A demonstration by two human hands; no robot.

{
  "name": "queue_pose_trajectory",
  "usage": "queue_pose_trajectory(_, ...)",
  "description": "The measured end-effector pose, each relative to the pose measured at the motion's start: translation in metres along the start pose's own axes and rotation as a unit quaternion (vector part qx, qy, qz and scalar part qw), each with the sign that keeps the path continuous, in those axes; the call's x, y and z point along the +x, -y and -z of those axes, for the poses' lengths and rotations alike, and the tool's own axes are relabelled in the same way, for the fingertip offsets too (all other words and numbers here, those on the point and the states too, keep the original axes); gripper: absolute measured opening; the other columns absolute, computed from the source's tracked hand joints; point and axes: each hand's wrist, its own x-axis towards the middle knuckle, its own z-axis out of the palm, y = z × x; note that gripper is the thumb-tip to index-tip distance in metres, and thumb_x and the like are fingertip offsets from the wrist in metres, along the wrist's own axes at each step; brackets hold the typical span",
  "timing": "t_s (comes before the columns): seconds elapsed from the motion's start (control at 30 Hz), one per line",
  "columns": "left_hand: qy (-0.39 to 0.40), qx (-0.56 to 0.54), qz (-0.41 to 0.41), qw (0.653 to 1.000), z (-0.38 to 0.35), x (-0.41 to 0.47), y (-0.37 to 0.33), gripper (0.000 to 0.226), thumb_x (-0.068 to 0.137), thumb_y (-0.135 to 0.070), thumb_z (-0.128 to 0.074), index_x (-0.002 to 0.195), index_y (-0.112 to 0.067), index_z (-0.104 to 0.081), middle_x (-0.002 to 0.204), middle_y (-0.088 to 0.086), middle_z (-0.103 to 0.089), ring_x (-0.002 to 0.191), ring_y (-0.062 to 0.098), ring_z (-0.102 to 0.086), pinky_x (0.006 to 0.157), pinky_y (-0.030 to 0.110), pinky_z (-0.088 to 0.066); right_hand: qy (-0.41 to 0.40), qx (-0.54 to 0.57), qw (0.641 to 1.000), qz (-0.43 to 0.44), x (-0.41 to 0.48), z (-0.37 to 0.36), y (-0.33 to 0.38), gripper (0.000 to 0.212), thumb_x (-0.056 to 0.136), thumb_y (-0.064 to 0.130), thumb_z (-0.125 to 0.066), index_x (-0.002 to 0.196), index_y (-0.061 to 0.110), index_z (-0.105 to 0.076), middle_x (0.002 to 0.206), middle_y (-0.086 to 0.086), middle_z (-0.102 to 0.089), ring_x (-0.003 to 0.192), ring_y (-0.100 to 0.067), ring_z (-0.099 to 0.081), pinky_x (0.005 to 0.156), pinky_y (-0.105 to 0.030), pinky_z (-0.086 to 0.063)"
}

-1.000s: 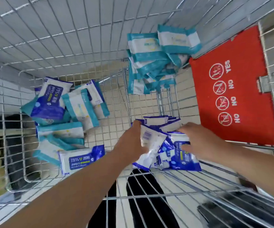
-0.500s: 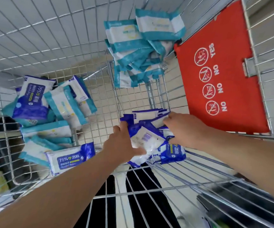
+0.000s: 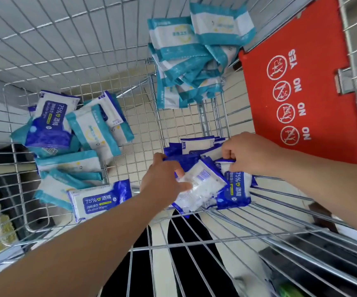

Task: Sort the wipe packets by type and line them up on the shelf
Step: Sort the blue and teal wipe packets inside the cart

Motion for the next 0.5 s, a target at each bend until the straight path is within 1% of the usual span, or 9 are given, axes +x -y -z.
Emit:
queue_pose_trajectory(0.07,0.005,0.056,0.011,0.998,-0.002,0.002,-0.008,0.046,0.069,-0.053,-0.077,0.099,-0.025,-0.057,0.126,0.0,-0.033,0.096,0.02,-0.054,0.083,0.038,-0.051,0.001,0.007,1.0,-0.004,0.0,0.001,0.0,0.02,0.078,0.014,-0.068,0.097,0.014,-0.062,0.086,0.006,-0.052,0.083,-0.015,-0.05,0.068,-0.028,-0.039)
queue_pose_trajectory(0.13,0.005,0.088,0.01,0.996,-0.001,0.003,-0.011,0.065,0.067,-0.058,-0.075,0.112,-0.019,-0.05,0.126,0.003,-0.031,0.1,0.023,-0.051,0.085,0.04,-0.051,0.003,0.003,1.0,-0.01,0.001,0.003,0.002,0.022,0.078,0.019,-0.069,0.098,0.015,-0.061,0.084,0.007,-0.051,0.082,-0.015,-0.05,0.065,-0.028,-0.038)
queue_pose_trajectory(0.23,-0.004,0.106,-0.014,0.994,0.008,-0.002,-0.009,0.081,0.068,-0.063,-0.072,0.124,-0.015,-0.04,0.132,0.004,-0.029,0.107,0.025,-0.049,0.088,0.041,-0.05,-0.017,0.002,1.0,-0.018,0.003,0.01,0.01,0.028,0.077,0.028,-0.071,0.101,0.02,-0.06,0.093,0.007,-0.055,0.089,-0.015,-0.053,0.069,-0.029,-0.041)
queue_pose_trajectory(0.3,-0.008,0.089,-0.03,0.996,0.021,-0.01,-0.005,0.079,0.072,-0.062,-0.069,0.129,-0.016,-0.039,0.136,0.002,-0.029,0.113,0.024,-0.048,0.091,0.041,-0.049,-0.044,0.0,0.999,-0.022,0.006,0.018,0.021,0.028,0.08,0.03,-0.067,0.106,0.023,-0.06,0.102,0.006,-0.057,0.098,-0.016,-0.054,0.073,-0.03,-0.042)
queue_pose_trajectory(0.4,-0.02,0.091,-0.046,0.995,0.05,-0.026,0.011,0.058,0.085,-0.058,-0.058,0.129,-0.022,-0.045,0.133,-0.003,-0.042,0.118,0.02,-0.048,0.096,0.038,-0.044,-0.08,0.007,0.997,-0.012,0.013,0.031,0.05,0.034,0.087,0.03,-0.062,0.121,0.025,-0.057,0.119,0.005,-0.057,0.109,-0.016,-0.052,0.086,-0.031,-0.044)
queue_pose_trajectory(0.5,-0.04,0.113,-0.02,0.993,0.087,-0.047,0.04,0.044,0.092,-0.053,-0.05,0.129,-0.03,-0.049,0.133,-0.009,-0.048,0.121,0.015,-0.048,0.1,0.035,-0.04,-0.117,0.045,0.992,0.023,0.026,0.036,0.093,0.035,0.091,0.029,-0.057,0.126,0.025,-0.056,0.126,0.004,-0.057,0.116,-0.018,-0.051,0.094,-0.033,-0.043)
